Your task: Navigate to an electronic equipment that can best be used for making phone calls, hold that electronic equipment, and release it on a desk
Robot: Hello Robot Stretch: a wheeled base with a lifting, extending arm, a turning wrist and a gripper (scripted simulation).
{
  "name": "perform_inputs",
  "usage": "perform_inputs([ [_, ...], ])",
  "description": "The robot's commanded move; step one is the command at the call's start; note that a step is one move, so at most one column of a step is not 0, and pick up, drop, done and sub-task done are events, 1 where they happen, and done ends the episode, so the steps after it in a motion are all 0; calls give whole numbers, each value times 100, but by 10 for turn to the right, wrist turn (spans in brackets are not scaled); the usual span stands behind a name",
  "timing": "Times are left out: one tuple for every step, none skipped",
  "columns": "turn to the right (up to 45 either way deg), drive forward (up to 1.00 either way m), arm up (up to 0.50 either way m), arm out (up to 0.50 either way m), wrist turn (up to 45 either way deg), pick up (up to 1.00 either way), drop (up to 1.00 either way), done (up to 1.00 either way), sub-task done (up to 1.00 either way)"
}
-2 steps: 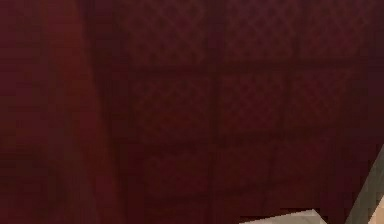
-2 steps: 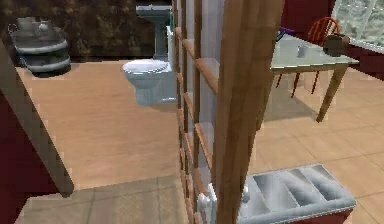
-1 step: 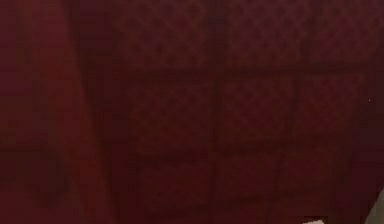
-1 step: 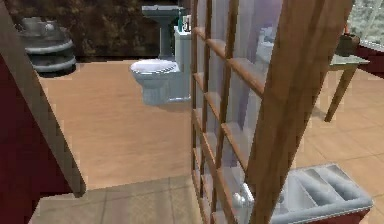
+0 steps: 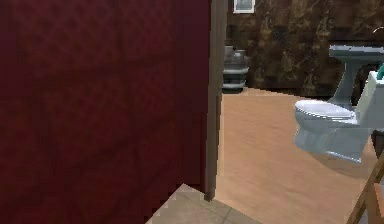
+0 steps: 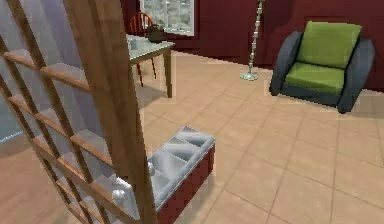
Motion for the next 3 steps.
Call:
perform_inputs([
  [300, 0, 0, 0, 0, 0, 0, 0, 0],
  [0, 25, 0, 0, 0, 0, 0, 0, 0],
  [-90, 0, 0, 0, 0, 0, 0, 0, 0],
])
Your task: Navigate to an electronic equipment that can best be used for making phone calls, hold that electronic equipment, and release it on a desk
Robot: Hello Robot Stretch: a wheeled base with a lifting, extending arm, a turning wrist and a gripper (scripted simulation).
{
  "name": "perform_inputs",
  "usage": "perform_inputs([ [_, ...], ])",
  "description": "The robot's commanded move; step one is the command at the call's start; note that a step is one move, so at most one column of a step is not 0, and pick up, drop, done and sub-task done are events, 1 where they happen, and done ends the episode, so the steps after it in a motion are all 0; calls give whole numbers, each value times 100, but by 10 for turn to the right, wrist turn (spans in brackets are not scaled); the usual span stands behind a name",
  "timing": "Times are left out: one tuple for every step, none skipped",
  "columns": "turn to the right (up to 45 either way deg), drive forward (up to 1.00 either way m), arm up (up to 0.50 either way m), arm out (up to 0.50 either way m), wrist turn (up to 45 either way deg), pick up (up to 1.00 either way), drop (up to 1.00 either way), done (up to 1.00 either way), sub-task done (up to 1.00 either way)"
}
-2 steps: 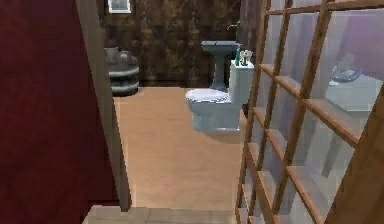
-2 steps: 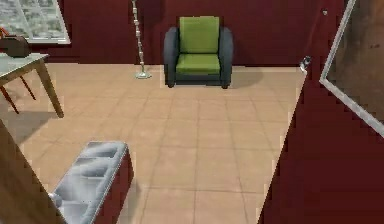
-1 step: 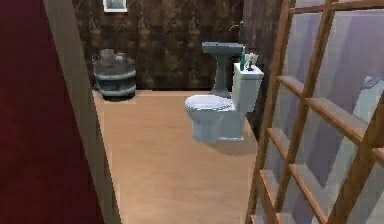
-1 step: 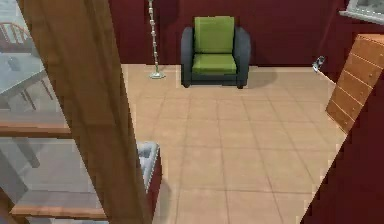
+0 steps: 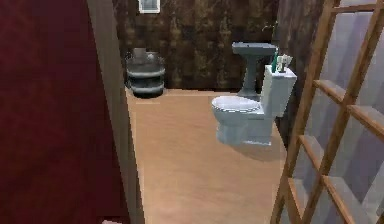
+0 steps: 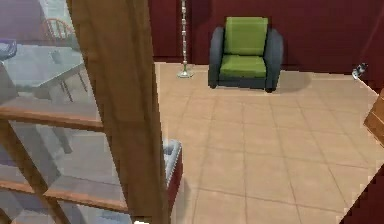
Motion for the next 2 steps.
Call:
perform_inputs([
  [0, 100, 0, 0, 0, 0, 0, 0, 0],
  [-90, 0, 0, 0, 0, 0, 0, 0, 0],
])
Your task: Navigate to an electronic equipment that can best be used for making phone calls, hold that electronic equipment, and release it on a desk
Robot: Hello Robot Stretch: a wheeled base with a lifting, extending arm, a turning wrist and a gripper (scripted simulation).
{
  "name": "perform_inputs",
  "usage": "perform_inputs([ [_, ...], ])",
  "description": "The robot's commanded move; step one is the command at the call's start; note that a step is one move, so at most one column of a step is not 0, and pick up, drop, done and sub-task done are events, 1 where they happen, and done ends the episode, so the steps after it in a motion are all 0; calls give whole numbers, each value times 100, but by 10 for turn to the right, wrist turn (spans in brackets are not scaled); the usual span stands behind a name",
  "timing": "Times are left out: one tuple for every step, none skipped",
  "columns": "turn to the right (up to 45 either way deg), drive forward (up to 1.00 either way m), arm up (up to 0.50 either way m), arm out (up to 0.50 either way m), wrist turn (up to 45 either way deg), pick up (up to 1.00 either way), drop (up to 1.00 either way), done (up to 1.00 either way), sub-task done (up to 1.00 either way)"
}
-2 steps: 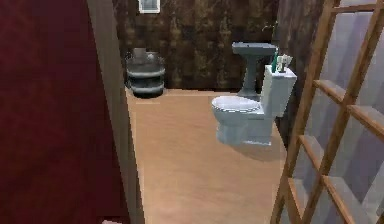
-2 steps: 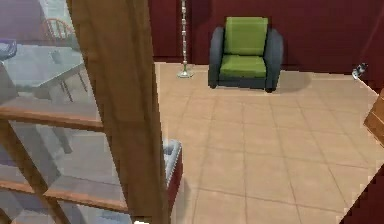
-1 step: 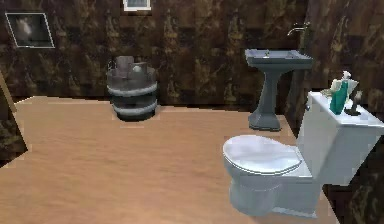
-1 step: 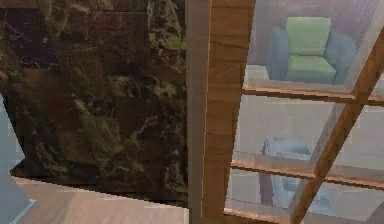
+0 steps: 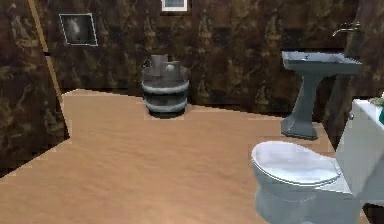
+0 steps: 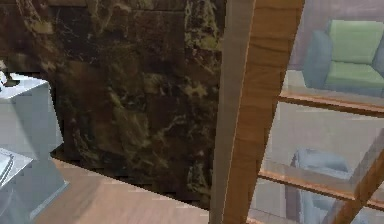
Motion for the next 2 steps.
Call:
perform_inputs([
  [0, 25, 0, 0, 0, 0, 0, 0, 0],
  [-210, 0, 0, 0, 0, 0, 0, 0, 0],
])
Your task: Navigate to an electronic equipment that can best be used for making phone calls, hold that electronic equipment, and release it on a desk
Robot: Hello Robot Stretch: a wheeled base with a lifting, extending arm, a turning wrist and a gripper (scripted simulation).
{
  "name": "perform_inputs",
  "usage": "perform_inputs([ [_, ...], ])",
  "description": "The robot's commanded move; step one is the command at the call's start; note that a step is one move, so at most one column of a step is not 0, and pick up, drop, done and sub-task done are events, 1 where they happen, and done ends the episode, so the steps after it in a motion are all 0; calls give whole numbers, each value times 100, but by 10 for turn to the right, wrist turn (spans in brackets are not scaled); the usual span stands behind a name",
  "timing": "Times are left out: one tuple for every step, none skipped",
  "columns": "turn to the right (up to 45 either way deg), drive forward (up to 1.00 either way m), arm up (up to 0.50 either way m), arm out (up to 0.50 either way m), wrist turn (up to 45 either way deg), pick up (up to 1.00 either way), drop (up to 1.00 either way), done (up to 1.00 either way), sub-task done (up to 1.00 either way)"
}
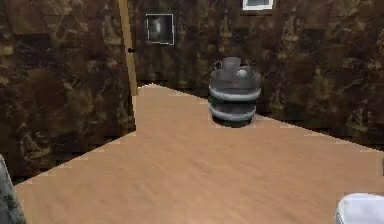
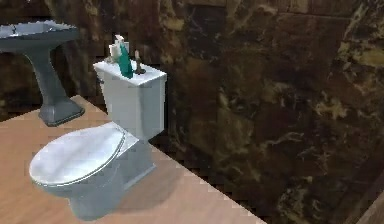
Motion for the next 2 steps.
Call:
perform_inputs([
  [0, 25, 0, 0, 0, 0, 0, 0, 0],
  [-120, 0, 0, 0, 0, 0, 0, 0, 0],
])
